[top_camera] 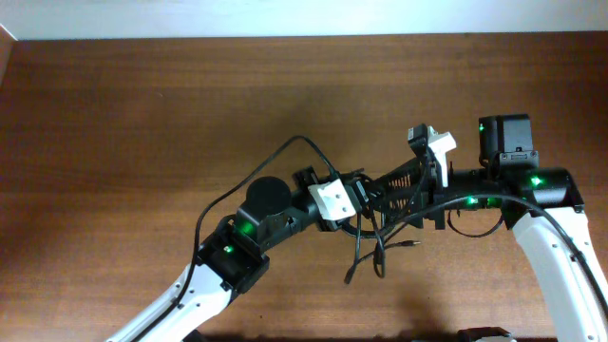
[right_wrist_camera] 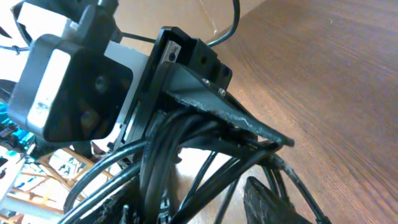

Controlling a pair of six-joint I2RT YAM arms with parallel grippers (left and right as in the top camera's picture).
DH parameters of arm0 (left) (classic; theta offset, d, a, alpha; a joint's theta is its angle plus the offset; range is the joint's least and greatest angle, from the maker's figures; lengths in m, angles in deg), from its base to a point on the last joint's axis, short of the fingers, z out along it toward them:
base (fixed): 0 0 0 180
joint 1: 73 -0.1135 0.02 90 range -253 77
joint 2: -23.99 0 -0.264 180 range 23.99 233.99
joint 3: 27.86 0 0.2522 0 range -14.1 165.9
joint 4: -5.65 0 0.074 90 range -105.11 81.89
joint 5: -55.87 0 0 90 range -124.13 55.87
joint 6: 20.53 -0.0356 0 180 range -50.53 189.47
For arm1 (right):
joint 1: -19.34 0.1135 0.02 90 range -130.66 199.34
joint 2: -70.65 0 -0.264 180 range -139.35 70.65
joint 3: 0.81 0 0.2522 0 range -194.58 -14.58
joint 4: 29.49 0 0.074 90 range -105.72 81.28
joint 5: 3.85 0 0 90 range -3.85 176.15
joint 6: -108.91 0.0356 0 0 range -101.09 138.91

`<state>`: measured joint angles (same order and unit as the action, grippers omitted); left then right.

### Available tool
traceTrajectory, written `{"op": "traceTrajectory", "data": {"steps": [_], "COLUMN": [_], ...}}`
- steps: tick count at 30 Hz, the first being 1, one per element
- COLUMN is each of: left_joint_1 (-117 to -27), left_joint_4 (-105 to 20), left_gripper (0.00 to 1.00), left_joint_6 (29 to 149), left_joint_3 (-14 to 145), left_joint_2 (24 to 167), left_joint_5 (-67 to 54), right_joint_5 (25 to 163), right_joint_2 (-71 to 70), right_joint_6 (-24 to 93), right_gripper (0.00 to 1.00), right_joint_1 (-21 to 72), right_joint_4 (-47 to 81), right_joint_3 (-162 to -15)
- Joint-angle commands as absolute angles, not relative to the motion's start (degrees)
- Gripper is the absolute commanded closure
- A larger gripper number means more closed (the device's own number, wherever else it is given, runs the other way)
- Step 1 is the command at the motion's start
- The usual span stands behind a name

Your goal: Untangle cables

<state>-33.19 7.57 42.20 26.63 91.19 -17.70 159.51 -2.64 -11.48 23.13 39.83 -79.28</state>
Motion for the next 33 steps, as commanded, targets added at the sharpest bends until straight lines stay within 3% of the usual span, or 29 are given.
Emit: {"op": "traceTrajectory", "data": {"steps": [1, 2, 5, 6, 7, 8, 9, 14, 17, 19, 25, 33], "left_joint_1": [-32.91, -32.91, -32.93, -32.93, -32.93, -32.93, -32.93, -33.08, -33.10, -33.10, -37.10, -38.31], "left_joint_4": [7.42, 8.20, 8.70, 8.70, 8.70, 8.68, 8.49, 1.78, -0.98, -1.81, -4.15, -5.72], "left_gripper": [1.00, 1.00, 1.00, 0.96, 0.85, 0.57, 0.02, 0.01, 0.01, 0.01, 0.01, 0.01], "left_joint_6": [43.27, 43.30, 43.30, 43.27, 43.30, 43.27, 43.30, 43.30, 44.91, 57.83, 89.13, 90.00], "left_joint_3": [27.31, 27.31, 27.31, 27.31, 27.31, 27.31, 27.31, 27.31, 27.31, 27.31, 27.31, 27.31], "left_joint_2": [90.84, 90.84, 90.84, 90.80, 90.67, 90.38, 89.99, 85.16, 81.95, 78.89, 77.77, 78.01], "left_joint_5": [-14.29, -13.90, -13.94, -13.94, -13.94, -13.98, -14.23, -17.61, -21.39, -30.03, -33.44, -24.45], "right_joint_5": [159.42, 159.40, 158.98, 158.96, 158.92, 158.26, 158.70, 169.08, 174.31, 175.09, 175.09, 175.07], "right_joint_2": [-2.40, -2.40, -2.40, -2.40, -2.40, -2.40, -2.36, -2.34, -2.34, -2.23, -0.74, 2.06], "right_joint_6": [-11.94, -11.94, -11.68, -11.68, -11.46, -9.12, -8.64, -9.91, -11.35, -11.33, -11.35, -14.08], "right_gripper": [0.79, 0.96, 0.96, 0.96, 0.96, 0.96, 0.96, 0.96, 0.96, 0.96, 0.96, 0.96], "right_joint_1": [23.11, 23.11, 23.05, 23.00, 22.91, 21.76, 19.64, 10.76, 10.65, 10.70, 10.78, 21.52], "right_joint_4": [39.56, 39.56, 39.52, 39.50, 39.48, 39.02, 38.91, 38.86, 37.46, 36.31, 35.85, 31.98], "right_joint_3": [-79.68, -79.68, -79.68, -79.68, -79.68, -79.74, -79.79, -79.79, -79.79, -79.79, -79.79, -79.79]}}
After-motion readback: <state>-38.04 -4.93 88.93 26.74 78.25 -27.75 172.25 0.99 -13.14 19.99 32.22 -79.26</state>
